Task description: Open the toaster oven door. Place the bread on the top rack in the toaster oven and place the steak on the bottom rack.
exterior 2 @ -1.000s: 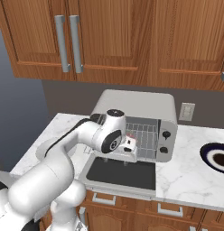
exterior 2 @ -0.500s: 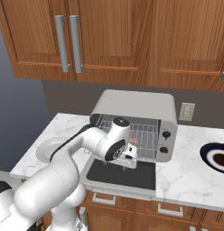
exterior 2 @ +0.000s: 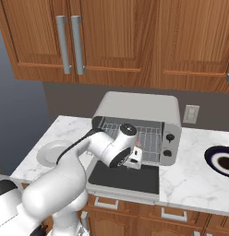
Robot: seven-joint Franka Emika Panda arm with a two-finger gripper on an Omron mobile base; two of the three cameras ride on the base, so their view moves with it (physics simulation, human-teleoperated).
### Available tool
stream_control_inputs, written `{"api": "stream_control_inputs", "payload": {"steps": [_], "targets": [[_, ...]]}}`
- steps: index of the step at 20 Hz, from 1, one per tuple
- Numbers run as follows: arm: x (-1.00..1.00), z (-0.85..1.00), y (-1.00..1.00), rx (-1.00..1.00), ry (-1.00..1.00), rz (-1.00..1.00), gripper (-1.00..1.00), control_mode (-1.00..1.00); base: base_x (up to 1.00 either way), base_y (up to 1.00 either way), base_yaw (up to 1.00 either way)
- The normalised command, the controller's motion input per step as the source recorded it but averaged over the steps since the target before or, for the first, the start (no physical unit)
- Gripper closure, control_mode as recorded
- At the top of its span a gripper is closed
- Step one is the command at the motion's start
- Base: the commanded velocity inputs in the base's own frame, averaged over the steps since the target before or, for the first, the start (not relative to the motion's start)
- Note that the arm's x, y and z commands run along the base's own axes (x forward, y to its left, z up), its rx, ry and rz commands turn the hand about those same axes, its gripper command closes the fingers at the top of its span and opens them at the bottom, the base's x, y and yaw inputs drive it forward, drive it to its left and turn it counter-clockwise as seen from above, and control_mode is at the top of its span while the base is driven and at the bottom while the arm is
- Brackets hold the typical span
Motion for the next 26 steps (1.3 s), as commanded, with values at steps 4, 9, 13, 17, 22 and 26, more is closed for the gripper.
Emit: {"api": "stream_control_inputs", "payload": {"steps": [4, 9, 13, 17, 22, 26], "targets": [[0.34, -0.04, 0.0, 0.0, -0.06, 0.0, -1.0, -1.0, 0.0, 0.0, 0.0], [0.39, -0.01, 0.01, 0.0, -0.08, 0.0, -1.0, -1.0, 0.0, 0.0, 0.0], [0.45, 0.0, 0.0, 0.0, -0.04, 0.0, -1.0, -1.0, 0.0, 0.0, 0.0], [0.43, 0.06, 0.03, 0.0, 0.0, 0.0, -1.0, -1.0, 0.0, 0.0, 0.0], [0.4, 0.12, 0.04, 0.0, 0.0, 0.0, -1.0, -1.0, 0.0, 0.0, 0.0], [0.36, 0.15, 0.0, 0.0, 0.0, 0.0, -1.0, -1.0, 0.0, 0.0, 0.0]]}}
